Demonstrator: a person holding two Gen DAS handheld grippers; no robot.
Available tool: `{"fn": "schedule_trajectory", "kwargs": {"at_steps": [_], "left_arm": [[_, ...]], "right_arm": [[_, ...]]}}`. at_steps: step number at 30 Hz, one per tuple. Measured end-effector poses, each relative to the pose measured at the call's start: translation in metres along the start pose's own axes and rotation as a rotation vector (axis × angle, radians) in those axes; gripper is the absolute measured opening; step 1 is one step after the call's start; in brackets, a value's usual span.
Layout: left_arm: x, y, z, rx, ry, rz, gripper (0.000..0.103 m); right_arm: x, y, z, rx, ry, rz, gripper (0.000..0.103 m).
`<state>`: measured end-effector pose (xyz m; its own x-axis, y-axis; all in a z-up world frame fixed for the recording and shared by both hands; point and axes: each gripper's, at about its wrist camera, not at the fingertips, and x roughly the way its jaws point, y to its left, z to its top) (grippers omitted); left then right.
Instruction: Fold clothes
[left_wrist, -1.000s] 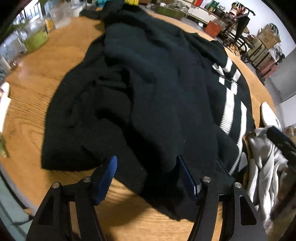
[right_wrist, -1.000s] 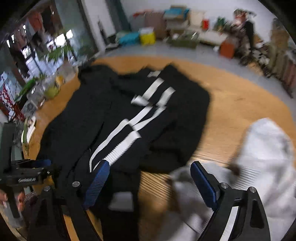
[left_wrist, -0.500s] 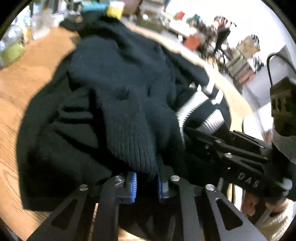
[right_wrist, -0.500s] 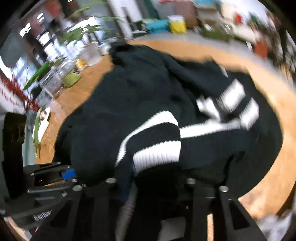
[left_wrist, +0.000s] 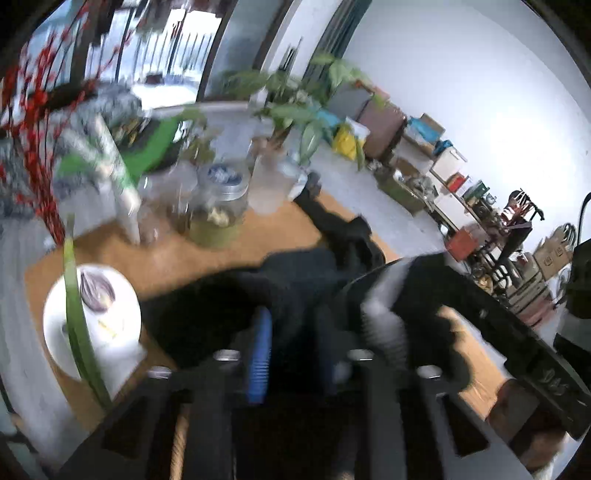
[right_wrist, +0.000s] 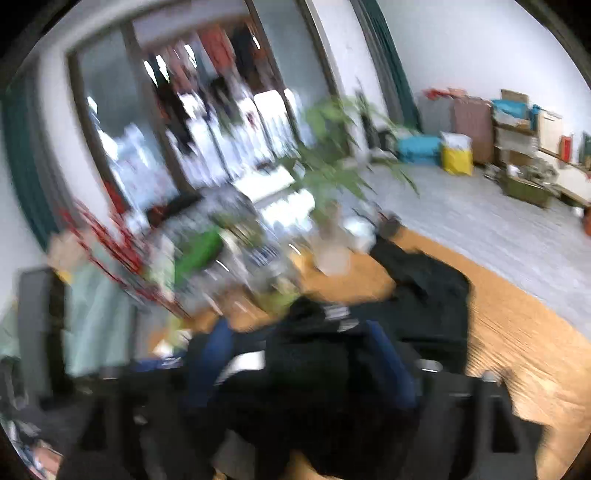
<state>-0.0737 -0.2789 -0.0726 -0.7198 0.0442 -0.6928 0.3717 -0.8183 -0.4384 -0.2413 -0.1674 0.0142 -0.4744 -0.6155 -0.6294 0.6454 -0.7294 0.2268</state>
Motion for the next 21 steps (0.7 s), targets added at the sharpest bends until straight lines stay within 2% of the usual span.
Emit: {"fn": "schedule_trajectory", "kwargs": {"at_steps": [1,2,5,7,9,11,14,16,19,20,21], "left_arm": [[0.002,0.003,0.000,-0.012,0.006,-0.035,0.059],[0.005,0.006,-0.001,-0.023,0.011,-0.070,0.059],[0.001,-0.030,-0.017,0.069,0.020,-0.076,0.065],[0.004,-0.057,-0.028,0.163,0.049,-0.037,0.066],[0.022,-0.073,-0.049,0.245,0.116,0.019,0.066],[0.037,-0.081,-0.072,0.300,0.204,0.075,0.066],[0.062,-0.077,-0.095,0.328,0.275,0.151,0.066],[0.075,-0.072,-0.105,0.338,0.292,0.215,0.066],[0.083,-0.071,-0.114,0.373,0.300,0.219,0.066],[0.083,-0.071,-0.115,0.381,0.295,0.213,0.066],[0.084,-0.071,-0.116,0.385,0.284,0.204,0.064]], "right_arm": [[-0.002,-0.005,-0.005,-0.008,0.021,-0.041,0.082],[-0.012,-0.014,-0.011,-0.005,0.011,-0.058,0.082],[-0.049,-0.056,-0.030,0.058,-0.015,-0.134,0.085],[-0.067,-0.090,-0.044,0.129,0.000,-0.215,0.085],[-0.063,-0.134,-0.076,0.222,0.127,-0.302,0.085],[-0.054,-0.164,-0.107,0.297,0.242,-0.306,0.084],[-0.038,-0.180,-0.156,0.346,0.369,-0.253,0.084],[-0.027,-0.174,-0.164,0.329,0.395,-0.248,0.083],[-0.011,-0.166,-0.176,0.302,0.433,-0.241,0.084],[-0.005,-0.164,-0.180,0.293,0.446,-0.239,0.081],[0.000,-0.161,-0.184,0.284,0.458,-0.236,0.061]]}}
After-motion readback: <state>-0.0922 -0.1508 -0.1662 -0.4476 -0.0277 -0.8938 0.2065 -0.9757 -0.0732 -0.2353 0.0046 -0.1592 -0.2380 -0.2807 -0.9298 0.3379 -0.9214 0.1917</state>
